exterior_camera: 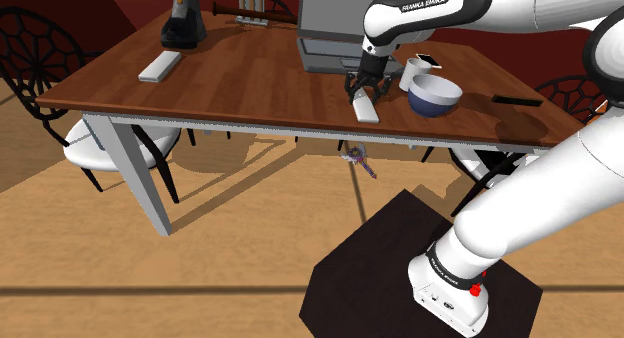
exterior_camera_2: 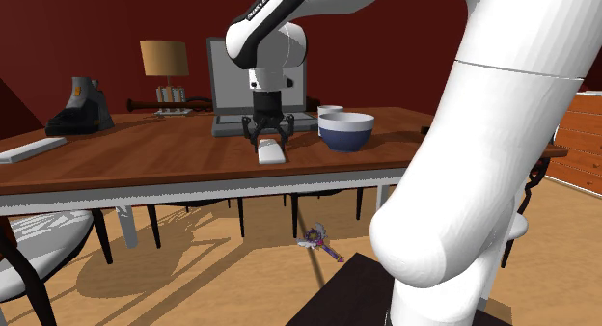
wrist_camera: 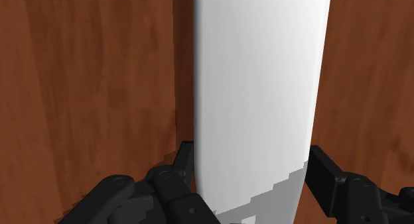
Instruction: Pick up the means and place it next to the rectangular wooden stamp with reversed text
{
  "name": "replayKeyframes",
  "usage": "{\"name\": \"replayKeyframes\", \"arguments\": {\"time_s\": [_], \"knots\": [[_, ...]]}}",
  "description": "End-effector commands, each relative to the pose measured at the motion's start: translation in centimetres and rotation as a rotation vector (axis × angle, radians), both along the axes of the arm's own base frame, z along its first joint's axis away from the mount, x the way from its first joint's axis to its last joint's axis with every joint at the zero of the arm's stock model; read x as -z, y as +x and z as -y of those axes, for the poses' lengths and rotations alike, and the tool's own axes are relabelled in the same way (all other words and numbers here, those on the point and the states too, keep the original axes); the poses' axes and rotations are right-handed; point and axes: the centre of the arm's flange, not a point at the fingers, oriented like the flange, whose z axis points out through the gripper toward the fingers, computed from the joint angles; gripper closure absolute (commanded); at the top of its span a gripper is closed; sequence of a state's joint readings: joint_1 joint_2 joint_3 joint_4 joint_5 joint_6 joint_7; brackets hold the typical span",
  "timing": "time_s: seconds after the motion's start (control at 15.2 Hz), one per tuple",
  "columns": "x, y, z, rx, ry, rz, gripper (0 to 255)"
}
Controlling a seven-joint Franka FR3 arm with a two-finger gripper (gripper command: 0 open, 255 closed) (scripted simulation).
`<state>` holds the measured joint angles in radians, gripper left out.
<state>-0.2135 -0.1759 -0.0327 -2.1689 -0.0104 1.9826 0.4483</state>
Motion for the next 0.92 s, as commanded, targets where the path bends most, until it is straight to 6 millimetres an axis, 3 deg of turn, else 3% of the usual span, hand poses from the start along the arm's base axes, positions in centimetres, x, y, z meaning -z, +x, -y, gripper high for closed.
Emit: {"name": "replayKeyframes", "arguments": {"time_s": [0.0,0.86], "knots": [[0.0,0.0,0.0,0.0,0.0,0.0,255],[-6.3,0.0,0.0,0.0,0.0,0.0,255]]}}
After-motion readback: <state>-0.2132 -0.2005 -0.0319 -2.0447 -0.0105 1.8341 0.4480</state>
